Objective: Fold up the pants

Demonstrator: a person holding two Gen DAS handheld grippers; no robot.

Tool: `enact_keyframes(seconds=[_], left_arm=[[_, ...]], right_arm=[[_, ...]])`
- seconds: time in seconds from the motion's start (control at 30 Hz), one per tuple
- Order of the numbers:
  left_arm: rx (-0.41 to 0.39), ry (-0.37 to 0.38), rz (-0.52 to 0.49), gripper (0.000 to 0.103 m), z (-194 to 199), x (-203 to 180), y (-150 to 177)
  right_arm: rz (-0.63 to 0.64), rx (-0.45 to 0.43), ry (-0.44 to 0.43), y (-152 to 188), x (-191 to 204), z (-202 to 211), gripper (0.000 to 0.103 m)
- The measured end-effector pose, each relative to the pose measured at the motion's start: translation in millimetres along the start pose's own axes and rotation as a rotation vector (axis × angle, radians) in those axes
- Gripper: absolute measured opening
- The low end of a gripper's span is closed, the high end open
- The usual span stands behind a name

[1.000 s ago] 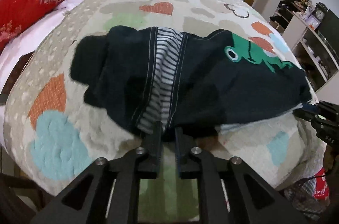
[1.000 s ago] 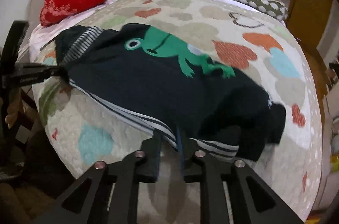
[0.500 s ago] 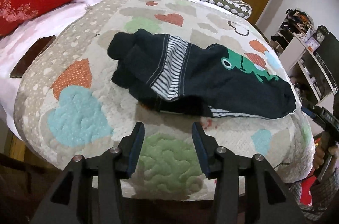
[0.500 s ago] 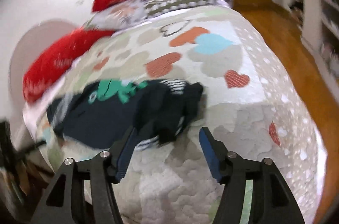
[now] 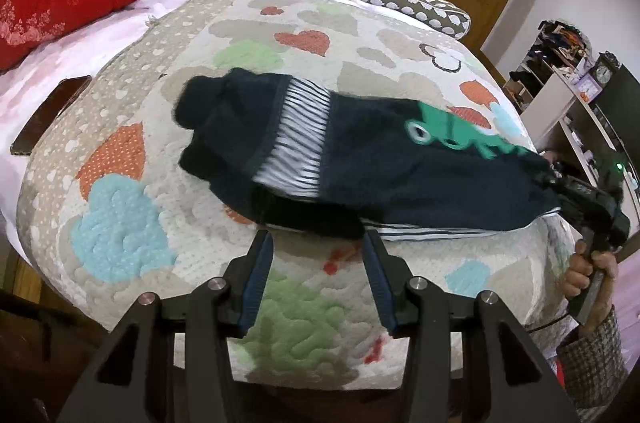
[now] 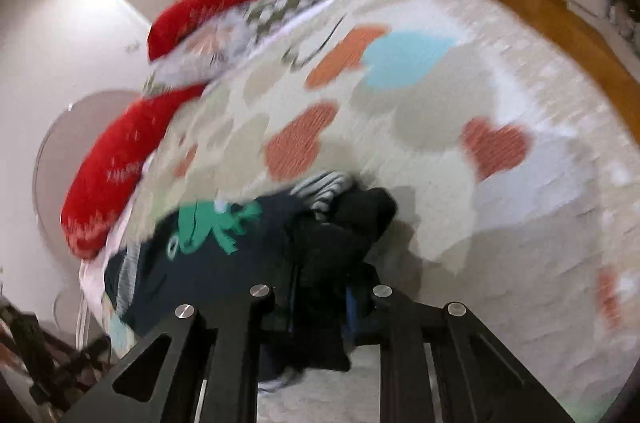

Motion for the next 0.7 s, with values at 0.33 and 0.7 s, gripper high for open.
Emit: enact_keyframes(seconds=[0.33,0.7], left_arm=[[0.033,0.091,-0.06,0.046,-23,-51,-39],[0.118,0.309,-0.282,0.065,-82,-179,-143]], right_arm=[[-0.067,-0.055,0.036,-25,-42,21,0.025],[-0.027,-0.143,-0.023,-8,-39,54,0.065]])
Point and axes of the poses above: each gripper's, at about its wrist camera, not at the fingertips, and z roughly against the way its jaws point, x to its left, y to its underside, the point moved 1 cm from there along -z, roughly the way its jaws point, and after that the axes turned 14 degrees about -z, right-handed, at the moved point
